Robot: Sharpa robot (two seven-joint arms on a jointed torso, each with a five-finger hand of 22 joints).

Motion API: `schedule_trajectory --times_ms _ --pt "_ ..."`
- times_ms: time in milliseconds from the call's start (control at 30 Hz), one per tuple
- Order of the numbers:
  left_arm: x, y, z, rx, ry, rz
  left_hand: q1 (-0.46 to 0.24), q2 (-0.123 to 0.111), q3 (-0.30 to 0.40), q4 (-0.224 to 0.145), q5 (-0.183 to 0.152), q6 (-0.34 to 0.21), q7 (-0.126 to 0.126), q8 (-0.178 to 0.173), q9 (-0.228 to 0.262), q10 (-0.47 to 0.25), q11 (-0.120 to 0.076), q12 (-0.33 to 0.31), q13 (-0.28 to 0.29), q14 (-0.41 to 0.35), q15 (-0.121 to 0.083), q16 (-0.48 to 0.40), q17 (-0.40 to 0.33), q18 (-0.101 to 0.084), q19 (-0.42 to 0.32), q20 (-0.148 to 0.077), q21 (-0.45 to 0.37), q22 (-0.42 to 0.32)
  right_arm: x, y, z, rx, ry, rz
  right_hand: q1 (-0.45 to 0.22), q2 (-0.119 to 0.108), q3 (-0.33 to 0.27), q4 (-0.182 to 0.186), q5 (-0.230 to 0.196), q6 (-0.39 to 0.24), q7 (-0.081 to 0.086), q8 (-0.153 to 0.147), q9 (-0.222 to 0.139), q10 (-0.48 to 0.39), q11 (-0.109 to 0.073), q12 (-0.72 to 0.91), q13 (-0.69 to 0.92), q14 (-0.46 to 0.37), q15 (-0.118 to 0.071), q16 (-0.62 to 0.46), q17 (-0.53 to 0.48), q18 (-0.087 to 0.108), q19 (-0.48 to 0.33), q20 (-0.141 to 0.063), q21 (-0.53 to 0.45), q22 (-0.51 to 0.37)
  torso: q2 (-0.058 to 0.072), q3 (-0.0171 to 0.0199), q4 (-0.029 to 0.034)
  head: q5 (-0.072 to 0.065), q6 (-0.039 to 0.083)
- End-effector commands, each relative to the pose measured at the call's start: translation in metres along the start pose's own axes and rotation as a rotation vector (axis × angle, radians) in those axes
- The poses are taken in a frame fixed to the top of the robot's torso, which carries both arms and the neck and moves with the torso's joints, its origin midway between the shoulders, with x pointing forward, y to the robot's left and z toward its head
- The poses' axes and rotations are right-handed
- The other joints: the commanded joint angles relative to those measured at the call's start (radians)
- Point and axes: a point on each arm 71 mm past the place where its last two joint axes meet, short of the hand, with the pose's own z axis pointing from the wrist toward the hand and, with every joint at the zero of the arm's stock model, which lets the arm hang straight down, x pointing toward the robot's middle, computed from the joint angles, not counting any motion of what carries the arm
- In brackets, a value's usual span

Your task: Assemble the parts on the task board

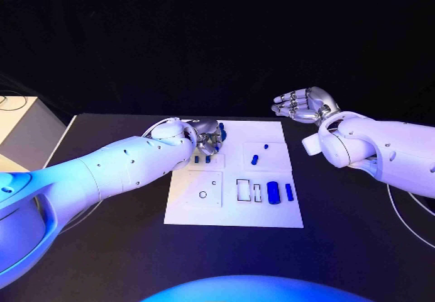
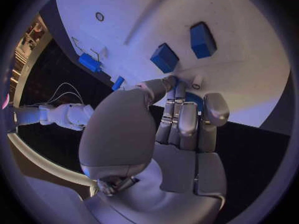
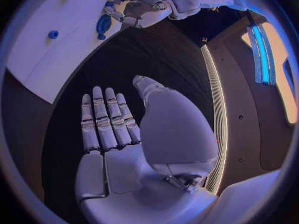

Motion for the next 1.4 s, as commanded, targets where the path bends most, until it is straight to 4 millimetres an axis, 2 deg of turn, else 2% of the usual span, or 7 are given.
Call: schedule_trajectory --times_ms 33,333,600,867,1033,1200,1400 --pt "0.006 0.001 0.000 -0.011 0.011 -0.001 0.004 0.020 0.003 -0.009 -0.001 0.014 -0.002 0.007 0.006 0.015 -0.004 0.002 0.006 0.010 -0.005 0.005 0.004 -0.015 0.012 0.000 0.009 0.008 0.002 0.002 0.000 -0.015 0.017 0.002 0.001 0.006 0.003 -0.001 0.006 0.008 0.044 -0.003 0.000 0.009 -0.002 -0.002 0.000 0.003 -0.001 -0.001 -0.002 0.003 -0.007 0.001 -0.006 -0.001 0.000 -0.0004 -0.0004 0.000 0.001" --pt "0.001 0.001 -0.002 0.002 -0.050 -0.029 -0.014 0.022 0.007 -0.009 -0.001 0.022 -0.002 -0.002 0.010 0.020 -0.003 -0.017 0.005 0.023 -0.005 0.013 0.029 -0.012 0.000 -0.002 0.001 -0.003 0.001 0.002 0.000 -0.014 0.015 0.001 0.001 0.006 0.003 -0.001 0.006 0.008 0.044 -0.003 0.000 0.009 -0.002 -0.002 0.000 0.003 -0.001 -0.002 -0.002 0.003 -0.008 0.001 -0.006 -0.001 0.000 -0.0005 -0.0016 -0.003 0.003" --pt "-0.003 0.006 -0.010 0.002 -0.072 -0.082 -0.020 0.024 0.012 -0.014 -0.001 0.021 0.003 -0.012 0.011 0.021 0.001 -0.032 0.003 0.015 -0.002 0.008 0.011 -0.012 -0.002 -0.001 0.001 -0.004 0.001 0.001 0.000 -0.014 0.013 0.001 0.001 0.006 0.004 -0.001 0.006 0.009 0.044 -0.002 0.000 0.010 -0.002 -0.002 0.000 0.002 -0.001 -0.002 -0.002 0.003 -0.009 0.001 -0.006 -0.001 -0.001 -0.0004 0.0022 -0.007 0.005" --pt "-0.022 0.013 -0.024 0.009 -0.092 -0.139 -0.022 0.023 0.011 -0.015 -0.001 0.023 0.004 -0.014 0.012 0.023 0.002 -0.036 0.002 0.004 -0.001 0.001 -0.015 -0.011 -0.006 -0.001 -0.002 -0.008 -0.002 0.000 0.000 -0.012 0.004 -0.002 0.001 0.006 0.004 -0.001 0.006 0.010 0.044 -0.002 0.000 0.010 -0.002 -0.002 0.000 0.002 -0.001 -0.002 -0.003 0.003 -0.010 0.001 -0.006 -0.001 -0.002 0.0006 0.0037 -0.002 0.008" --pt "-0.029 0.019 -0.032 0.006 -0.102 -0.148 -0.022 0.023 0.012 -0.016 -0.001 0.023 0.004 -0.015 0.012 0.024 0.003 -0.038 0.002 0.003 -0.001 0.000 -0.017 -0.011 -0.005 -0.001 -0.001 -0.007 -0.003 0.000 -0.001 -0.012 0.002 -0.002 0.001 0.006 0.004 -0.001 0.006 0.010 0.044 -0.002 0.000 0.010 -0.002 -0.002 0.000 0.002 -0.001 -0.002 -0.003 0.003 -0.010 0.001 -0.006 -0.001 -0.004 0.0012 0.0080 -0.003 0.007" --pt "-0.034 0.026 -0.038 0.004 -0.115 -0.151 -0.023 0.023 0.012 -0.017 -0.001 0.025 0.005 -0.016 0.013 0.026 0.003 -0.039 0.002 0.004 0.000 0.000 -0.015 -0.012 -0.001 -0.001 0.002 -0.001 -0.003 0.000 -0.001 -0.011 0.002 -0.003 0.001 0.006 0.004 -0.001 0.006 0.010 0.044 -0.002 0.000 0.010 -0.002 -0.002 0.000 0.002 -0.001 -0.002 -0.003 0.003 -0.010 0.001 -0.006 -0.001 -0.003 -0.0008 0.0068 0.000 0.009" --pt "-0.034 0.033 -0.040 -0.014 -0.097 -0.147 -0.023 0.023 0.011 -0.017 -0.001 0.025 0.005 -0.016 0.013 0.027 0.003 -0.040 0.002 0.003 0.000 0.000 -0.018 -0.012 -0.002 -0.001 0.002 -0.002 -0.003 0.000 -0.001 -0.011 0.002 -0.003 0.000 0.006 0.005 -0.002 0.006 0.010 0.044 -0.003 0.000 0.011 -0.002 -0.003 0.000 0.000 -0.001 -0.003 -0.004 0.003 -0.009 0.001 -0.006 -0.001 -0.003 0.0016 0.0050 0.003 0.009"
